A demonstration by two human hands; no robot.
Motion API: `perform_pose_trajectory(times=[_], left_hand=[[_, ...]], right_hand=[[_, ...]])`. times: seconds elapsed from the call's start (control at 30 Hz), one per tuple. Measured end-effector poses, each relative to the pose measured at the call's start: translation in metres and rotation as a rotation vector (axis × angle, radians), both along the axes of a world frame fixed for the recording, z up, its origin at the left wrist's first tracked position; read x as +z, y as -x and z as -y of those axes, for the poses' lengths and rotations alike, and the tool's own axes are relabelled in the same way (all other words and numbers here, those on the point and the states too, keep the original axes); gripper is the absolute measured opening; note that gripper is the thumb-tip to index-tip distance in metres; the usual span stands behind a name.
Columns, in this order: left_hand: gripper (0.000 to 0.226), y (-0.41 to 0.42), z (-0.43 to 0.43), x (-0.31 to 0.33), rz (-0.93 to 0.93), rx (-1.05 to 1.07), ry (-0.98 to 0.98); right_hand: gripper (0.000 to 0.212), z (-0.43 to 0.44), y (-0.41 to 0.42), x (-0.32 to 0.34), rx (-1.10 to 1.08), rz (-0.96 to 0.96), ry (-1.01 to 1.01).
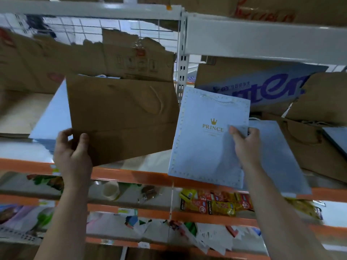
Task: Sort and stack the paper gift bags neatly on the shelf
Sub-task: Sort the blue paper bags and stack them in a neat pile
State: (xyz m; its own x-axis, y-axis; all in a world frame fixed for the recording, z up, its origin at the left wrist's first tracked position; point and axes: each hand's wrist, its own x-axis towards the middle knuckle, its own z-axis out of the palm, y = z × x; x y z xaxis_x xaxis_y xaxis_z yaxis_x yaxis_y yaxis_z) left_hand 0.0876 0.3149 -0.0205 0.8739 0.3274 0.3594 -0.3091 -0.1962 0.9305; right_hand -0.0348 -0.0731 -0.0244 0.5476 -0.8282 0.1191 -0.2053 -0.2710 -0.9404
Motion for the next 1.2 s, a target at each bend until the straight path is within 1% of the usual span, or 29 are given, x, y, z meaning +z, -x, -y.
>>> perform_pose_trajectory(times=[0.07, 0.17, 0.23, 0.3, 0.43, 0.53, 0.63, 0.73, 0.8, 0.83, 0.9, 0.97, 1.0, 1.07, 1.13, 1.2], left_hand=[[0.031, -0.015, -0.025, 0.001, -0.001, -0.009, 0.039], [0.027, -0.033, -0.052, 0.007, 0.006, -0.043, 0.071], [0.032, -0.040, -0.064, 0.011, 0.013, -0.068, 0.091], [0.035, -0.048, -0.075, 0.012, 0.013, -0.070, 0.117], [0.025, -0.062, -0.090, 0.008, 0.010, -0.009, 0.154], [0.014, -0.072, -0.097, 0.003, 0.015, 0.050, 0.209], [0.011, -0.083, -0.100, -0.001, 0.022, 0.096, 0.251], [0.009, -0.089, -0.101, -0.007, 0.021, 0.124, 0.245], [0.011, -0.093, -0.102, -0.010, 0.024, 0.132, 0.234], [0.018, -0.096, -0.103, -0.013, 0.024, 0.134, 0.221], [0.026, -0.097, -0.102, -0.016, 0.021, 0.131, 0.212], [0.023, -0.099, -0.102, -0.021, 0.015, 0.129, 0.218], [0.022, -0.100, -0.102, -0.023, 0.010, 0.130, 0.216], [0.022, -0.102, -0.102, -0.026, -0.011, 0.130, 0.214], [0.022, -0.102, -0.103, -0.026, -0.021, 0.122, 0.224], [0.019, -0.102, -0.102, -0.026, -0.020, 0.114, 0.227]], right_hand=[[0.073, -0.024, -0.007, -0.005, -0.031, 0.010, -0.031], [0.072, -0.056, -0.015, -0.015, -0.036, 0.017, -0.061], [0.062, -0.080, -0.020, -0.013, -0.068, 0.012, -0.078], [0.047, -0.099, -0.022, -0.011, -0.078, 0.001, -0.077], [0.036, -0.114, -0.027, -0.013, -0.116, -0.016, -0.091], [0.038, -0.115, -0.037, -0.015, -0.138, -0.052, -0.109], [0.034, -0.115, -0.050, -0.013, -0.117, -0.088, -0.043], [0.030, -0.109, -0.069, -0.015, -0.050, -0.169, 0.005], [0.033, -0.108, -0.082, -0.015, 0.017, -0.227, 0.018], [0.039, -0.107, -0.088, -0.016, 0.072, -0.261, 0.009], [0.059, -0.105, -0.095, -0.020, 0.206, -0.343, -0.021], [0.081, -0.106, -0.098, -0.023, 0.309, -0.455, -0.026], [0.087, -0.107, -0.099, -0.025, 0.341, -0.502, 0.000], [0.085, -0.109, -0.100, -0.030, 0.354, -0.536, 0.095], [0.075, -0.113, -0.102, -0.032, 0.323, -0.512, 0.187], [0.066, -0.118, -0.104, -0.033, 0.309, -0.484, 0.228]])
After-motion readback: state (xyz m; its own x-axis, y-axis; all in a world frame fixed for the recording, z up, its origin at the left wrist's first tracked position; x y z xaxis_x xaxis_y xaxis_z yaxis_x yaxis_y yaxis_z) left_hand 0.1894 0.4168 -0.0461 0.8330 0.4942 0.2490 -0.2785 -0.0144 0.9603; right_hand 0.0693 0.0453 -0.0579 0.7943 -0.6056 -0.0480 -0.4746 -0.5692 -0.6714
